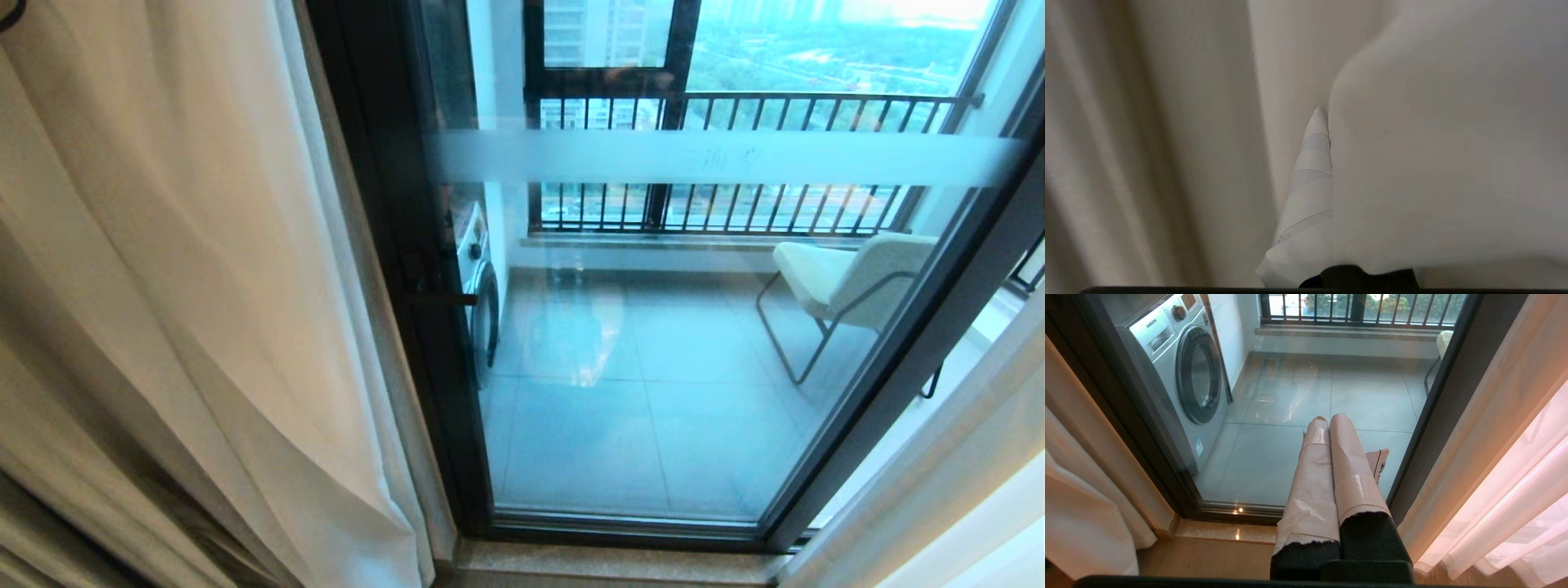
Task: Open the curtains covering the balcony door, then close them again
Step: Pull the inner curtains open on both sides
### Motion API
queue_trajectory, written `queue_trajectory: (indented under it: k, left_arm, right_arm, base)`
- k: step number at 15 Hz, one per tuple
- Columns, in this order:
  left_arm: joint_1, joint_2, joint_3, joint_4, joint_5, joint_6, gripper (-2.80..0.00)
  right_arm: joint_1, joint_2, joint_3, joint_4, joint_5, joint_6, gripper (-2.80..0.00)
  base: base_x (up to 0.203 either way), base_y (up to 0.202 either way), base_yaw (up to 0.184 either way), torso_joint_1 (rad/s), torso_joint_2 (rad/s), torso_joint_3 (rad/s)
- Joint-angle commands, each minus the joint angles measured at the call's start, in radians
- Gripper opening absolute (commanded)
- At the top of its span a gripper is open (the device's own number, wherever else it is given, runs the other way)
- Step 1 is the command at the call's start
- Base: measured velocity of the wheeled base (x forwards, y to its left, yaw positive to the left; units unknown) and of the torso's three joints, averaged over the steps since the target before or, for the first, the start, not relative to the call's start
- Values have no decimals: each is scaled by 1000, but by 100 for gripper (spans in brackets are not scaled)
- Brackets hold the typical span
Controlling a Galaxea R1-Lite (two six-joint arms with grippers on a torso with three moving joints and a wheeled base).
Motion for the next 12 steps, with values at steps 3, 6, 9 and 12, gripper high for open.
queue_trajectory:
  k: [3, 6, 9, 12]
  left_arm:
    - [123, 81, -15, -6, -2, -2, -280]
    - [171, 114, -17, -8, -2, -29, -280]
    - [212, 145, -17, -7, -1, -57, -280]
    - [263, 172, -20, -8, 0, -71, -280]
  right_arm:
    - [0, 1, 0, 0, 0, 0, -280]
    - [0, 1, 0, 0, 0, 0, -280]
    - [0, 1, 0, 0, 0, 0, -280]
    - [0, 1, 0, 0, 0, 0, -280]
  base:
    - [0, 0, 0, 0, 0, 0]
    - [0, 0, 0, 0, 0, 0]
    - [0, 0, 0, 0, 0, 0]
    - [0, 0, 0, 0, 0, 0]
